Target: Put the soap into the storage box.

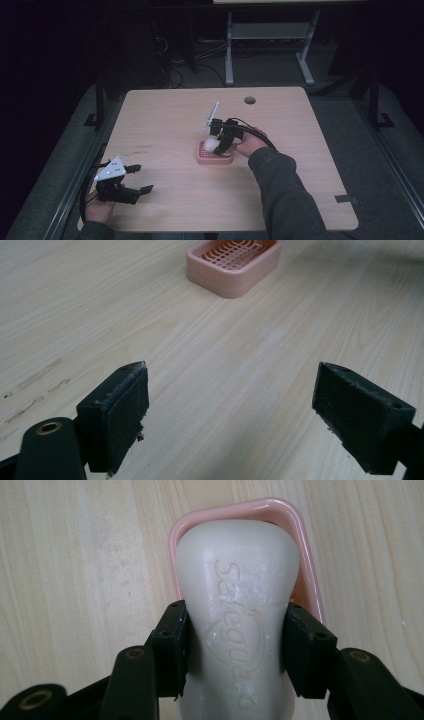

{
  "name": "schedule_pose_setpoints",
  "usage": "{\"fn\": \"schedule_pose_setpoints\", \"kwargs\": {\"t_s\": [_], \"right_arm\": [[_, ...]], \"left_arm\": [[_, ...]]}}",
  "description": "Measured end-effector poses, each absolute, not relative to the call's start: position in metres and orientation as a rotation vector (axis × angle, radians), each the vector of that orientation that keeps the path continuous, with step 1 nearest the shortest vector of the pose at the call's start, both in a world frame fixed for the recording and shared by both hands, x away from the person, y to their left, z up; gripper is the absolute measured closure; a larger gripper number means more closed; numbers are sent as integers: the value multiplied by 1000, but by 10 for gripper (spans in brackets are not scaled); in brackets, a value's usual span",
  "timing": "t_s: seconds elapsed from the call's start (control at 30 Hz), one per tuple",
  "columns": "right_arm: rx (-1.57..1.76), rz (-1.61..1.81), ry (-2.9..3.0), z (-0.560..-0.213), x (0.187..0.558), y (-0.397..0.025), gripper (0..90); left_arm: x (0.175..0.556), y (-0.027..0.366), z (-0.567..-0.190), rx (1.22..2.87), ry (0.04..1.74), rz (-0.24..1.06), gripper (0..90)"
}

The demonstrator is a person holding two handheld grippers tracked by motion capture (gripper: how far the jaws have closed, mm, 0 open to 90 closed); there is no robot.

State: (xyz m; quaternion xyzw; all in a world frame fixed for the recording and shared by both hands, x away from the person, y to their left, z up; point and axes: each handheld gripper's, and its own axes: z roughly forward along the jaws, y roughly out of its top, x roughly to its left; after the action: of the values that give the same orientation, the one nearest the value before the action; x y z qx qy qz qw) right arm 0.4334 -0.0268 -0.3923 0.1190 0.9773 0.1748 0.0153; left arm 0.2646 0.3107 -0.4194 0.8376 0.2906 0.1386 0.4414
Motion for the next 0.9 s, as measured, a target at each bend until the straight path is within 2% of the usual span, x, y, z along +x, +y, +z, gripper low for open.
{"fn": "schedule_pose_setpoints", "kwargs": {"t_s": [0.9], "right_arm": [[385,521,3053,-421,445,-19,490]], "left_arm": [[265,312,-419,2077,720,343,148]]}}
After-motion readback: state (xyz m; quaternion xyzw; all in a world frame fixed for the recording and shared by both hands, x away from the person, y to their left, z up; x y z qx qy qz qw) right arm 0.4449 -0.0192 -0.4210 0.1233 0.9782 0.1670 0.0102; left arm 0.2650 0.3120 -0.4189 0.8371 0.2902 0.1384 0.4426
